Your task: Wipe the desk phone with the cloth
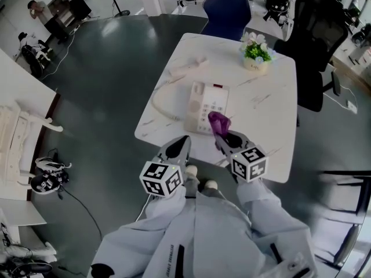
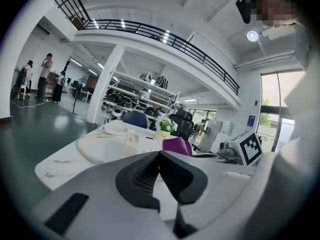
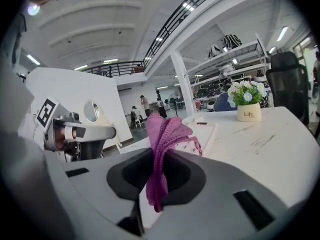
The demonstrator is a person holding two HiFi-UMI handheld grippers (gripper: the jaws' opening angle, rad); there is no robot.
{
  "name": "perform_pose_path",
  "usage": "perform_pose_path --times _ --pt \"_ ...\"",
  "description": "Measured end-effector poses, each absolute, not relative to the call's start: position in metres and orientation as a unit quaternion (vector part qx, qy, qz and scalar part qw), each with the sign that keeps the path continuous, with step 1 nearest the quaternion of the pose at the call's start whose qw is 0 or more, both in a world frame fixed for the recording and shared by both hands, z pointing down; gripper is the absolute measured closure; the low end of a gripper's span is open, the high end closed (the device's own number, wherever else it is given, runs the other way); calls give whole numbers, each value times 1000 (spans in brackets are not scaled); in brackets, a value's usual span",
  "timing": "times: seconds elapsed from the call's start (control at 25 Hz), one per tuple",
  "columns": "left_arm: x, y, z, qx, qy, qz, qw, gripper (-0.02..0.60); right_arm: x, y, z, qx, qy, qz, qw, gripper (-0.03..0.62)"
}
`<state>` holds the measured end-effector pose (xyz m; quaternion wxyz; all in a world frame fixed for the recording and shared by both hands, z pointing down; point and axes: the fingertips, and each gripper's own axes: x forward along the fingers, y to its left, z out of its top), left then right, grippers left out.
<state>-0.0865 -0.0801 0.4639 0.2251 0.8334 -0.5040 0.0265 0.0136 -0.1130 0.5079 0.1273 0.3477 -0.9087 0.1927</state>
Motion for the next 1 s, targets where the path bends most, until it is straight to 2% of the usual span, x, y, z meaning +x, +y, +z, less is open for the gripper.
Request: perform_pose_path --times 0.68,1.0 --pt "-118 -144 478 851 -463 31 248 583 4 -188 473 433 -880 161 112 557" --pt "-136 -178 486 861 -437 38 259 583 -3 -232 464 477 -860 121 137 557"
